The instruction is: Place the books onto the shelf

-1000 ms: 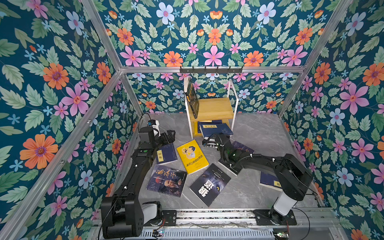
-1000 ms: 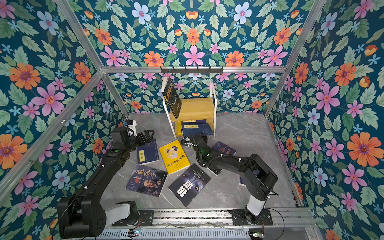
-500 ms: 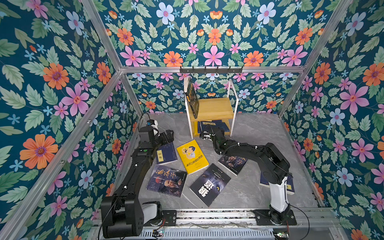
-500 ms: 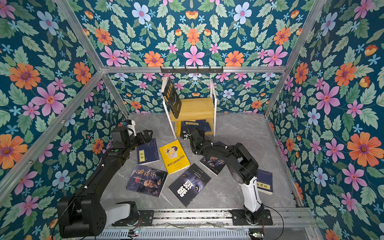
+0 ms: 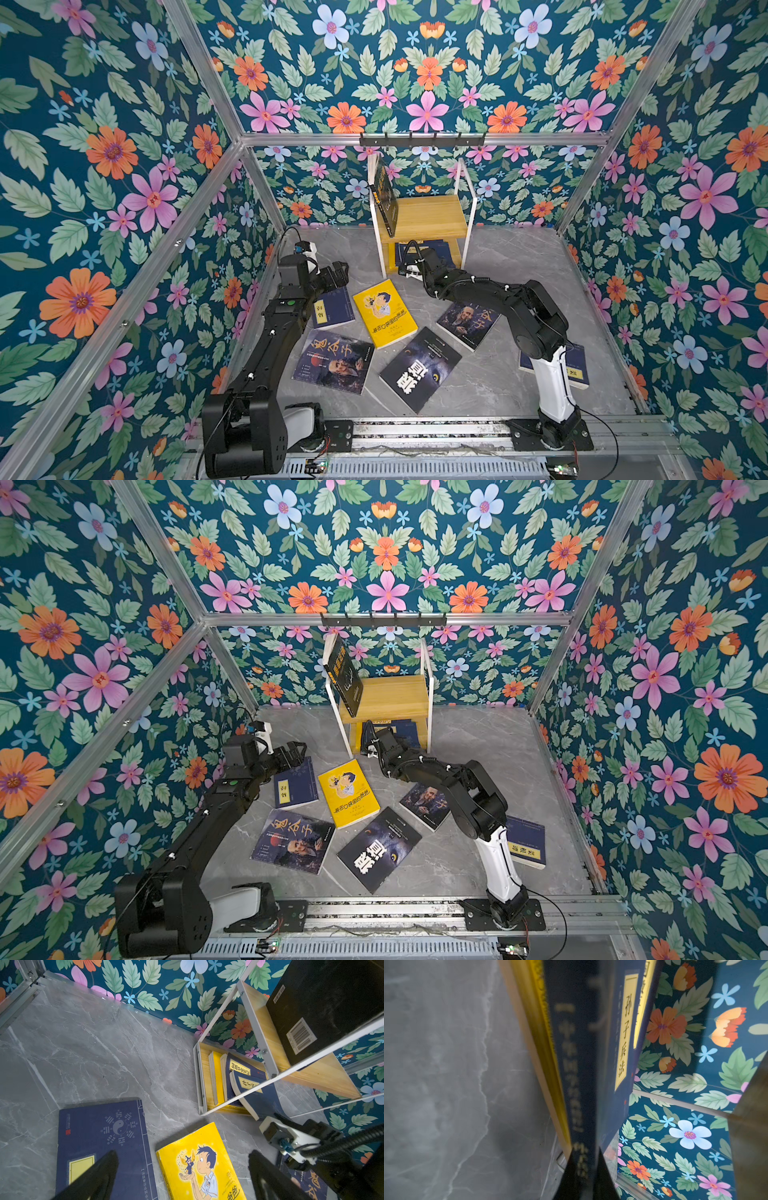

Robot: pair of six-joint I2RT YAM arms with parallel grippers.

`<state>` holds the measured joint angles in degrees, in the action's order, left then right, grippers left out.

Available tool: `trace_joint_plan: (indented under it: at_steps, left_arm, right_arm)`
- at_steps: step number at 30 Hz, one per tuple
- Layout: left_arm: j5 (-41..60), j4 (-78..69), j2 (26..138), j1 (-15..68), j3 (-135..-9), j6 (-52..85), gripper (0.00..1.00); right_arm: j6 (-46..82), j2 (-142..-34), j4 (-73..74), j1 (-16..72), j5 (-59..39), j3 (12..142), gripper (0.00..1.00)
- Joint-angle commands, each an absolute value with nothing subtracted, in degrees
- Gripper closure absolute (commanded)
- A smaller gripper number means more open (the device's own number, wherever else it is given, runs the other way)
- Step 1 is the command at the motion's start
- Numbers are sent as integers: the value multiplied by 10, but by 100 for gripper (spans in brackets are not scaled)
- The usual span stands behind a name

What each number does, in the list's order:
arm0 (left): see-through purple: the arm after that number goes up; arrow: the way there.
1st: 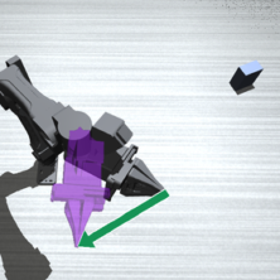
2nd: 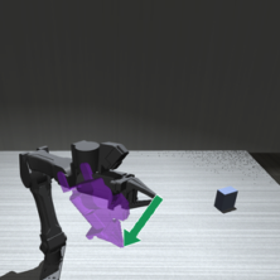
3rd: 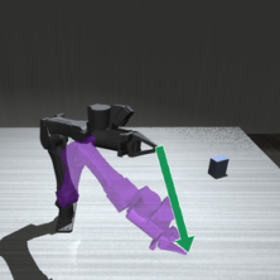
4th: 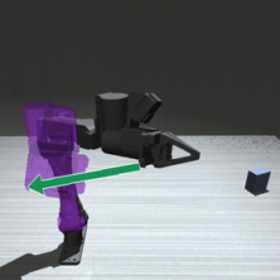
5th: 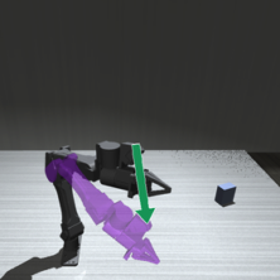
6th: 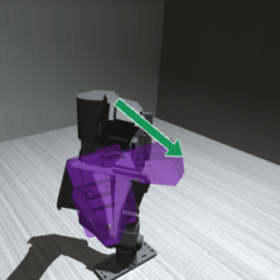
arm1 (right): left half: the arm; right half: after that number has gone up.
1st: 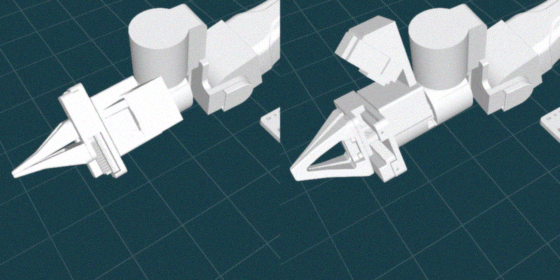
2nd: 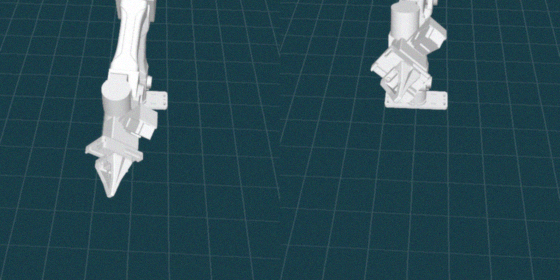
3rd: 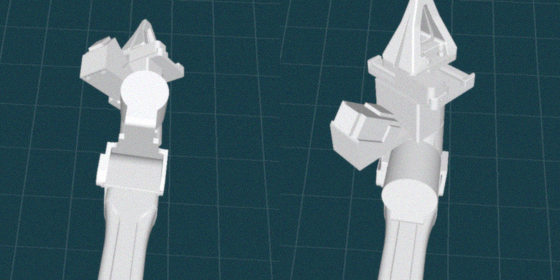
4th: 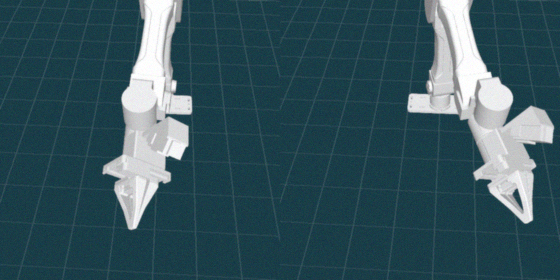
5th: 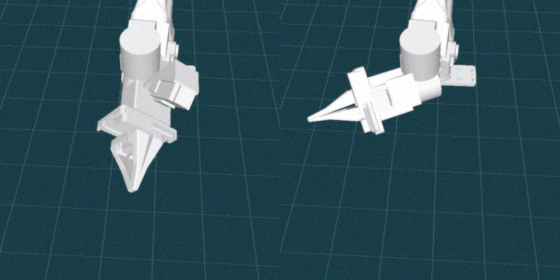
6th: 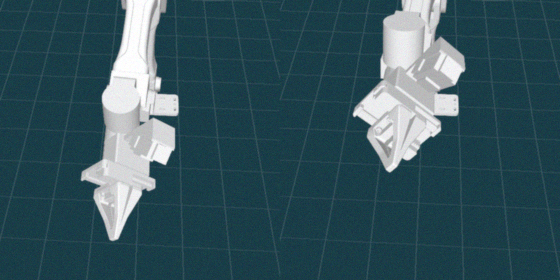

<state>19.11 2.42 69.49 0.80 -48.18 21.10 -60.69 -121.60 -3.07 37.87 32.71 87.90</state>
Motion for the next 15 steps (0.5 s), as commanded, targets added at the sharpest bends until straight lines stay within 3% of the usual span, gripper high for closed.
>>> trace_joint_plan:
  at_steps: [1, 15]
  left_arm:
    - [194, 11, 693, 7, -481, 212, 0]
    - [201, 4, 695, 7, -477, 217, 0]
  right_arm:
    - [-587, -1222, -63, 373, 302, 895, 100]
    - [-598, -1284, -67, 367, 288, 990, 100]
